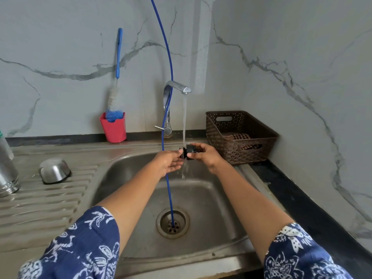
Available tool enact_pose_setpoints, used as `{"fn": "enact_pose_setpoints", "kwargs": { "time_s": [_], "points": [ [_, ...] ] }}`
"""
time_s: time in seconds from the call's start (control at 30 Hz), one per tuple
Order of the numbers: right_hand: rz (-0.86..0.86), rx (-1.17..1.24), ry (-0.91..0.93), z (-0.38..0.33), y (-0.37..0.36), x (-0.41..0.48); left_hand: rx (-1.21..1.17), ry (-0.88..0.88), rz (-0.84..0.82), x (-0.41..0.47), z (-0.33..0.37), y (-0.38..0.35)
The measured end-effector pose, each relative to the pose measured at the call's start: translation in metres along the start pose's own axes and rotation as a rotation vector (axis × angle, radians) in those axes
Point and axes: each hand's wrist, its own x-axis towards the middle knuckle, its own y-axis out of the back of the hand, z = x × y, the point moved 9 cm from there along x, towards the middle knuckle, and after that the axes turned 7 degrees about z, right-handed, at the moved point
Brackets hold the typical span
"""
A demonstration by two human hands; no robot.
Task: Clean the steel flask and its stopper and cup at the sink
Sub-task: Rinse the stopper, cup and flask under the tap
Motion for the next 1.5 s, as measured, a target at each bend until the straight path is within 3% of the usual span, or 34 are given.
{"fn": "enact_pose_setpoints", "kwargs": {
  "time_s": [0.3,0.5,0.67,0.83,0.93,1.0,1.1,1.17,1.27,1.37,1.5],
  "points": [
    [0.093,0.048,-0.174,0.010,-0.002,0.002,-0.009,0.077,0.062,-0.002,-0.003,0.008],
    [0.168,0.027,-0.101,0.003,-0.013,0.000,-0.087,0.166,0.030,-0.012,-0.014,0.008],
    [0.078,-0.140,-0.065,-0.001,-0.026,-0.016,-0.041,0.180,-0.041,-0.024,-0.030,0.024],
    [0.000,-0.289,0.096,-0.032,-0.042,-0.039,0.248,0.046,-0.006,-0.040,-0.024,0.067],
    [-0.017,-0.488,0.277,-0.059,-0.055,-0.048,0.547,-0.150,0.108,-0.051,-0.010,0.098],
    [-0.104,-0.632,0.299,-0.063,-0.068,-0.053,0.648,-0.269,0.153,-0.058,-0.007,0.112],
    [-0.064,-0.570,0.294,-0.071,-0.067,-0.056,0.712,-0.313,0.184,-0.067,-0.014,0.123],
    [0.001,-0.489,0.320,-0.075,-0.064,-0.058,0.701,-0.326,0.176,-0.071,-0.019,0.123],
    [-0.131,-0.634,0.286,-0.055,-0.080,-0.064,0.675,-0.333,0.159,-0.075,-0.022,0.120],
    [-0.081,-0.431,0.260,-0.054,-0.077,-0.065,0.590,-0.388,0.135,-0.081,-0.012,0.115],
    [-0.217,-0.198,0.187,-0.046,-0.089,-0.067,0.251,-0.466,0.040,-0.094,0.002,0.103]
  ]
}}
